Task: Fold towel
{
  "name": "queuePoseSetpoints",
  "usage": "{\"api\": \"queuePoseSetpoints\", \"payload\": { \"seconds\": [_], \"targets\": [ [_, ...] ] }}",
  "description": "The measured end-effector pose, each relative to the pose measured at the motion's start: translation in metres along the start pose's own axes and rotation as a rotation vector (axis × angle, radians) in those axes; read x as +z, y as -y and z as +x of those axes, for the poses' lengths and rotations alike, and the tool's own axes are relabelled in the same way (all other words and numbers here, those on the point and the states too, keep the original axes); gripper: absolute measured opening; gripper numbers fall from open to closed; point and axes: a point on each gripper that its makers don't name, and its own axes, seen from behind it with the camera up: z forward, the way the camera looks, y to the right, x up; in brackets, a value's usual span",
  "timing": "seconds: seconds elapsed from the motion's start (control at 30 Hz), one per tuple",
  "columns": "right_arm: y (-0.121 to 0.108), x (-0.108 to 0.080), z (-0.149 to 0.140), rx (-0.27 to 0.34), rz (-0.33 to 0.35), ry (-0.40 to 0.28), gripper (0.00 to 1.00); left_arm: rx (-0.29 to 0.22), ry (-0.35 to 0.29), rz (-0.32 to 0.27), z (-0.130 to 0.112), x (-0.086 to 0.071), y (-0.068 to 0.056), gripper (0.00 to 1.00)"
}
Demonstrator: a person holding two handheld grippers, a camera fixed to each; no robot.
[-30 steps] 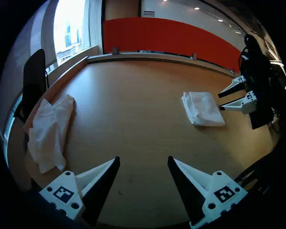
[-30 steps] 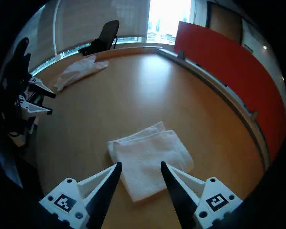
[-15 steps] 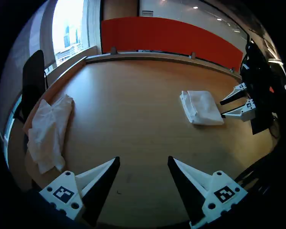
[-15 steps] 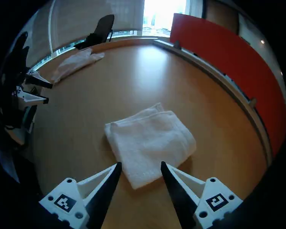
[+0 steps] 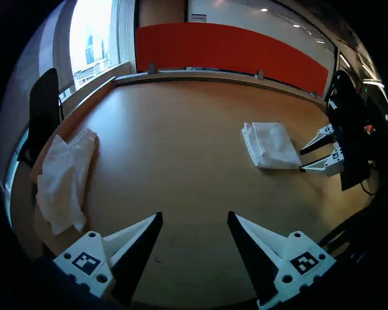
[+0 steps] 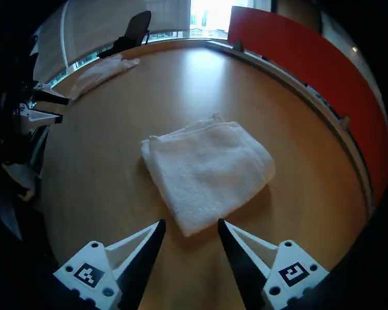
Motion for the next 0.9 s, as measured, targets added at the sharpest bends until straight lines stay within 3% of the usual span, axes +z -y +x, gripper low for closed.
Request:
{"api": "queuePoseSetpoints", "payload": {
  "seconds": [0.27, 0.47, 0.73, 0.9],
  "targets": [
    [0.003, 0.006, -0.010, 0.011, 0.000, 0.018, 0.67, 0.003, 0.005, -0.001, -0.002, 0.000, -0.001, 0.93],
    [0.003, 0.010, -0.013, 0.033, -0.005, 0.021, 0.51, 0.001, 0.006, 0.000, -0.004, -0.001, -0.002, 0.93],
    [0.005, 0.009, -0.015, 0.048, 0.001, 0.016, 0.39, 0.005, 0.009, -0.001, -0.006, -0.001, -0.002, 0.93],
    [0.006, 0.009, -0.015, 0.057, 0.002, 0.014, 0.23, 0.005, 0.008, -0.002, -0.006, -0.001, -0.003, 0.93]
  ]
}}
